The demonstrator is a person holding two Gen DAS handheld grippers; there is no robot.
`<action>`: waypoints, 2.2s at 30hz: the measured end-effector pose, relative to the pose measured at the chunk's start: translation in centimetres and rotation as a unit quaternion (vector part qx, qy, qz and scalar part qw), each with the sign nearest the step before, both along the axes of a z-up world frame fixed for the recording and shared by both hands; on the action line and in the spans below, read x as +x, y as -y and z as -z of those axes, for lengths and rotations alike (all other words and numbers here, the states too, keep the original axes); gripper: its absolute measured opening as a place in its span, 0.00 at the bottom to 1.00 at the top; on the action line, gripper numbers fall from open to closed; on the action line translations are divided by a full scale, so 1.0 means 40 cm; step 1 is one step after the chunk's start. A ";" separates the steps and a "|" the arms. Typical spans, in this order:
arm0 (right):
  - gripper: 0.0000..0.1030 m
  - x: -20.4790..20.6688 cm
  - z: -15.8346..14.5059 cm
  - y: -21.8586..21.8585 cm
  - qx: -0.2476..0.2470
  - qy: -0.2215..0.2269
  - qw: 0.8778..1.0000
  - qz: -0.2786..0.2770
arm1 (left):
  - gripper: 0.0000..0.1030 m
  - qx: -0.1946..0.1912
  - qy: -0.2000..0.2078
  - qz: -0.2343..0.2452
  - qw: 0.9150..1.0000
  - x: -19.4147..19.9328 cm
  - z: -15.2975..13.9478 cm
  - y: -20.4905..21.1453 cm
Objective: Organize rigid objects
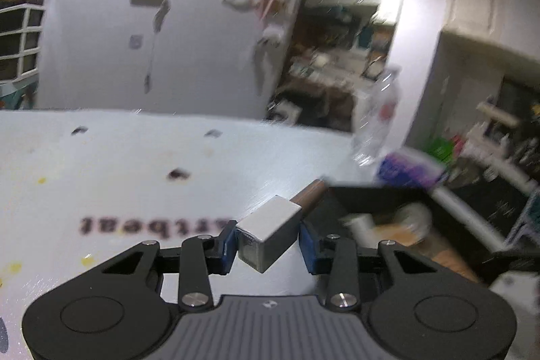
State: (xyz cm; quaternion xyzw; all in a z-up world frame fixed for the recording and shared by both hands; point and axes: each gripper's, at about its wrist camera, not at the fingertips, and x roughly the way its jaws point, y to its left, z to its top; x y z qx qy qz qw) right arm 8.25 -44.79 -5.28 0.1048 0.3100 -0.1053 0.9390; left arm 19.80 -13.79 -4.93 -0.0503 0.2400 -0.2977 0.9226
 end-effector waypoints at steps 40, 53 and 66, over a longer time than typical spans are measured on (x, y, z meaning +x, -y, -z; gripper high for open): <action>0.05 0.004 -0.002 -0.014 -0.010 -0.007 1.000 0.016 | 0.76 0.120 -0.095 0.193 0.969 0.010 0.009 0.419; 0.05 0.003 -0.001 -0.011 -0.011 -0.007 1.000 0.017 | 0.94 0.113 -0.070 0.177 0.975 -0.036 -0.048 0.372; 0.05 0.004 0.000 -0.012 -0.015 -0.008 1.000 0.016 | 1.00 0.083 -0.032 0.123 0.988 -0.123 -0.153 0.262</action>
